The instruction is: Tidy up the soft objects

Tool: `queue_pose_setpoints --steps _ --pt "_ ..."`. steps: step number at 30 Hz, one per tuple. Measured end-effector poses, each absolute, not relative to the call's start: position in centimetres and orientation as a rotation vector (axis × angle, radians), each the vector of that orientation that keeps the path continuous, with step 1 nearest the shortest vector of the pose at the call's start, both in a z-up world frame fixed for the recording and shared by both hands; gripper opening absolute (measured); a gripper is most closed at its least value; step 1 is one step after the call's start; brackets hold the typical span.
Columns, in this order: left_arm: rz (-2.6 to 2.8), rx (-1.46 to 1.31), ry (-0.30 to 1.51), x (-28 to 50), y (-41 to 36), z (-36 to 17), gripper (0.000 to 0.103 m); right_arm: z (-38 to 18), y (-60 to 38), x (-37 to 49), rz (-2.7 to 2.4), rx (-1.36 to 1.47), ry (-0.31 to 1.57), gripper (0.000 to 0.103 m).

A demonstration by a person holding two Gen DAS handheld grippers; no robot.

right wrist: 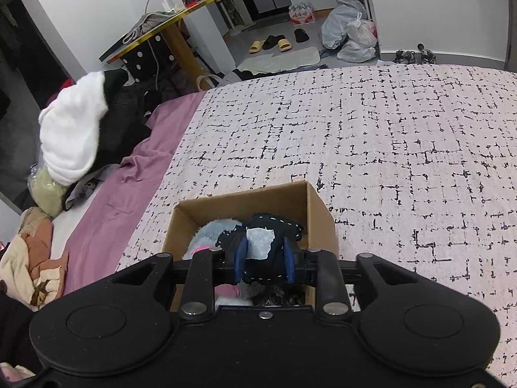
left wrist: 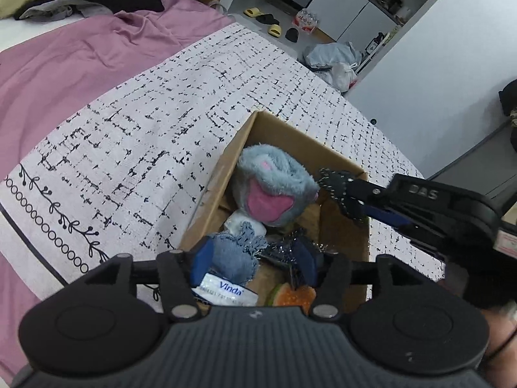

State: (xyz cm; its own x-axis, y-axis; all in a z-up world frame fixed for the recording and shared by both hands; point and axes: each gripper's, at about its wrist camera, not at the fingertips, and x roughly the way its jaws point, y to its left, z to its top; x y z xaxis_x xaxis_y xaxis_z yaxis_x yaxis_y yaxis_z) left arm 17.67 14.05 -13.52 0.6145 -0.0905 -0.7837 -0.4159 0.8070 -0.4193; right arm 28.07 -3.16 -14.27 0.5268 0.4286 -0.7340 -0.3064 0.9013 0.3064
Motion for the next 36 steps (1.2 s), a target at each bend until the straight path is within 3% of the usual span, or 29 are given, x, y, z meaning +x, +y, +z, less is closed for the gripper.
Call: queue_pose_setpoints --steps 5,7,22,28,32,36 --pt "0.192 -0.599 0.914 17.9 13.8 -12.9 0.074 -14.4 -3.2 28.2 0.412 0.161 0.921 0.039" --pt "0.226 -0.569 0.923 17.9 13.7 -12.5 0.088 -14.3 -3.4 27.9 0.411 0.159 0.919 0.042" --pt "0.27 -0.53 0.908 16.3 13.8 -9.6 0.1 -11.8 -6.5 24.9 0.448 0.189 0.929 0.057" --pt "0.226 -0.484 0.907 15.6 11.8 -8.2 0.103 -10.3 -9.4 23.0 0.425 0.217 0.92 0.07" --pt "0.205 -0.448 0.904 15.0 10.2 -7.4 0.103 -8.6 -11.5 21.2 0.432 0.242 0.887 0.088" --pt "0.183 -0.431 0.891 14.2 8.8 -6.4 0.103 -7.2 -13.4 19.7 0.425 0.245 0.865 0.092"
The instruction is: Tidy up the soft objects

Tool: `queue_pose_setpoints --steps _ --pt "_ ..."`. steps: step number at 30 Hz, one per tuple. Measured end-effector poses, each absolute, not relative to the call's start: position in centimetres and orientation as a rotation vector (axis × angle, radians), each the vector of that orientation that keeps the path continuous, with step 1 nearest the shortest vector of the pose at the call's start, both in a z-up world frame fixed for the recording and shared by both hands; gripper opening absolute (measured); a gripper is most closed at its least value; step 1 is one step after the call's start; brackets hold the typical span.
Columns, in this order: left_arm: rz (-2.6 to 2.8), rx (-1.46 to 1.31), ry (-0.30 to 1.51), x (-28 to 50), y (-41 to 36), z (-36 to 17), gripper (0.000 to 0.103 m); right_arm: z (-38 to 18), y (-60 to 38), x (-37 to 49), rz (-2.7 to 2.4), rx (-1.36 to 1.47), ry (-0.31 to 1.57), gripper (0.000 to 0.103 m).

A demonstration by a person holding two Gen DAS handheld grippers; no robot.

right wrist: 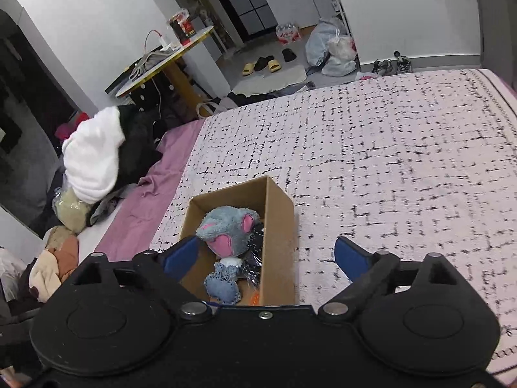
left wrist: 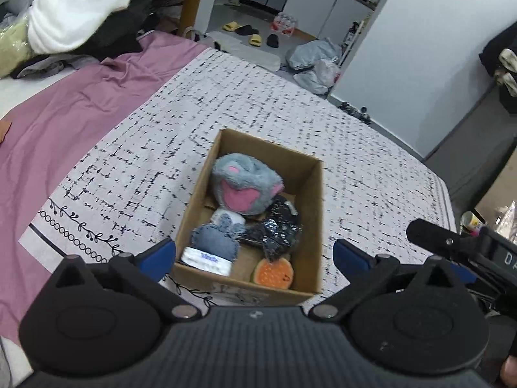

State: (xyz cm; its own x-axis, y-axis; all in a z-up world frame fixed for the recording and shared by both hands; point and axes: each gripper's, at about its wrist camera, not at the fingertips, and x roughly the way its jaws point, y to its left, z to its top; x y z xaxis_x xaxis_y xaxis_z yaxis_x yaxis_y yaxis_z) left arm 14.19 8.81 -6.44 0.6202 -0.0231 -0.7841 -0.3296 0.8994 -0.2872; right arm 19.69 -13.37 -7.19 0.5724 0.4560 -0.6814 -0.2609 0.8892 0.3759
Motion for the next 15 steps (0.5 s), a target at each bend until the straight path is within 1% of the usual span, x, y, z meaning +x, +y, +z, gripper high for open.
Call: queue_pose_setpoints --steps 1,3,8,15 --pt "0.173 -0.425 0.884 14.0 8.5 -6.2 0.103 -6.9 -13.8 19.3 0.418 0.242 0.86 0.093" --pt "0.157 -0.399 0.882 13.5 7.7 -5.8 0.103 -6.4 -14.8 18.5 0.403 0.233 0.842 0.099" --pt "0.148 -0.368 0.878 12.4 6.3 -5.0 0.103 -5.6 -17.1 16.7 0.374 0.236 0.818 0.103" --pt "0.129 -0.326 0.874 10.7 4.7 -3.7 0.103 -4.7 -19.3 14.2 0.344 0.193 0.8 0.103"
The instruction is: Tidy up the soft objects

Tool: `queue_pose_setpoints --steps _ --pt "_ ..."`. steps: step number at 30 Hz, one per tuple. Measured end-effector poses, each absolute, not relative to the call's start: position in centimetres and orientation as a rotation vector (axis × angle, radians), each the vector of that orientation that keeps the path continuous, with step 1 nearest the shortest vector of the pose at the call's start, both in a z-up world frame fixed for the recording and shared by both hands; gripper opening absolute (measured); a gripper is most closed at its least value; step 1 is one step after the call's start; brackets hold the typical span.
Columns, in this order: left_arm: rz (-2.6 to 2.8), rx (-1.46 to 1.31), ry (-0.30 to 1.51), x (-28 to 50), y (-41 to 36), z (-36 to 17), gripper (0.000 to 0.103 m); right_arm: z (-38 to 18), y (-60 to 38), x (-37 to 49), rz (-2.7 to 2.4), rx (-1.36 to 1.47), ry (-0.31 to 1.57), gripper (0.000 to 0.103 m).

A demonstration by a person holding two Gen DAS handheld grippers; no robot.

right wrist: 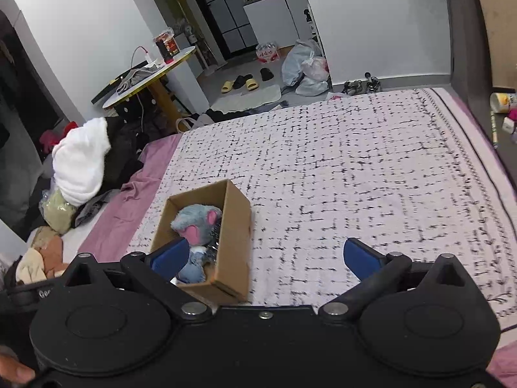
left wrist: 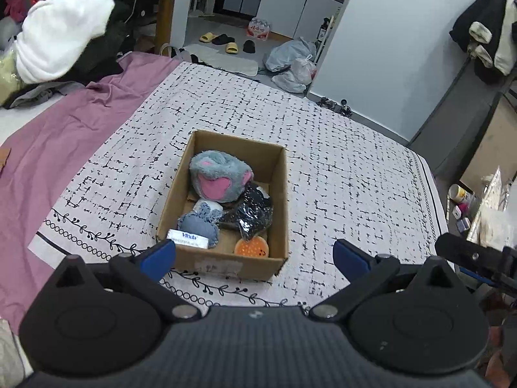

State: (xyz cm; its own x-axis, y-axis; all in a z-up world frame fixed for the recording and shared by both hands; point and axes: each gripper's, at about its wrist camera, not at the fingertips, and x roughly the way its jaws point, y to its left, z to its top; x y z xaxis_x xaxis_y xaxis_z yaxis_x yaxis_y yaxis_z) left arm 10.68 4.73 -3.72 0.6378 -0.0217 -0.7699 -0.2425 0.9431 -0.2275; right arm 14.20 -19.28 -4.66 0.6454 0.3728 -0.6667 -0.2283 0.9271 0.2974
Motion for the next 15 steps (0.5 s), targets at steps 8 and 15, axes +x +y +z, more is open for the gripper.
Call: queue_pose_setpoints --steps 8,15 --pt "0.087 -0.261 0.837 8.0 2.4 -1.2 0.103 -2.6 -21.5 11.0 0.346 0.151 0.758 0.103" --pt "0.052 -0.216 0.812 5.9 1.1 0.5 0.103 -1.6 -22.6 8.7 0.324 0.114 0.741 0.103"
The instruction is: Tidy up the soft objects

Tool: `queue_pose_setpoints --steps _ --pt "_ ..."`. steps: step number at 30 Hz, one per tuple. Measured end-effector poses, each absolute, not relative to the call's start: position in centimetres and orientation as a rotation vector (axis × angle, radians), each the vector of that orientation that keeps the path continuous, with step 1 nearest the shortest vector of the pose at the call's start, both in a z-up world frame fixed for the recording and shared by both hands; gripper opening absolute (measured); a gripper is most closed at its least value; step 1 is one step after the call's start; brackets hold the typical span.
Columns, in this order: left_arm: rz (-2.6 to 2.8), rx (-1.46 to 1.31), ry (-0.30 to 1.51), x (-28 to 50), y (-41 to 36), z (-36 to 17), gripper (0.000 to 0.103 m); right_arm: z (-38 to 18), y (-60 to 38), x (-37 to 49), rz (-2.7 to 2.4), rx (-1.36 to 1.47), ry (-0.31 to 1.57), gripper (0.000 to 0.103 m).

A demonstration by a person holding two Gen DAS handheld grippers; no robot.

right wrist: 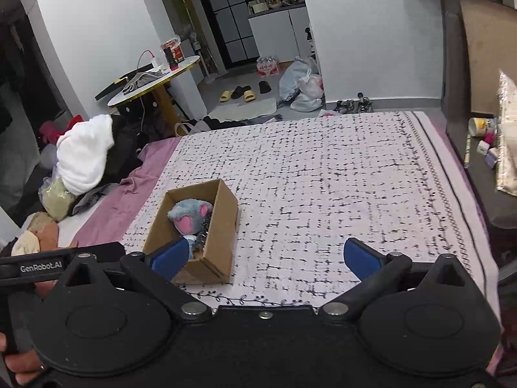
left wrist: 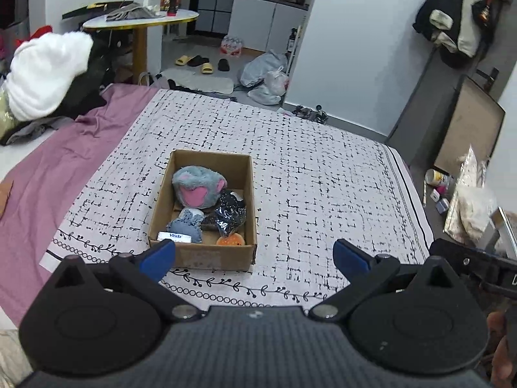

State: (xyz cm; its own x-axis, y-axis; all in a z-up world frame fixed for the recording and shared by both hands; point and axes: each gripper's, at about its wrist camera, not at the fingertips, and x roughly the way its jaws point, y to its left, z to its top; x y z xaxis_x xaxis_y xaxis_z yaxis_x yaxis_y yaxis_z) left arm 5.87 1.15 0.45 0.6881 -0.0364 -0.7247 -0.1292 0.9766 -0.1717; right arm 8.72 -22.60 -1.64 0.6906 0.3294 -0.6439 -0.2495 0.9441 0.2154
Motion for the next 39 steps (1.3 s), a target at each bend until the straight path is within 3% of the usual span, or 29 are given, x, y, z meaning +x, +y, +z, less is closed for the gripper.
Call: queue_pose_setpoints --steps 39 --pt "-0.024 -0.095 0.784 0.1 -0.7 2.1 0.103 0.3 -23.7 1.8 0.291 0.047 0.664 0.103"
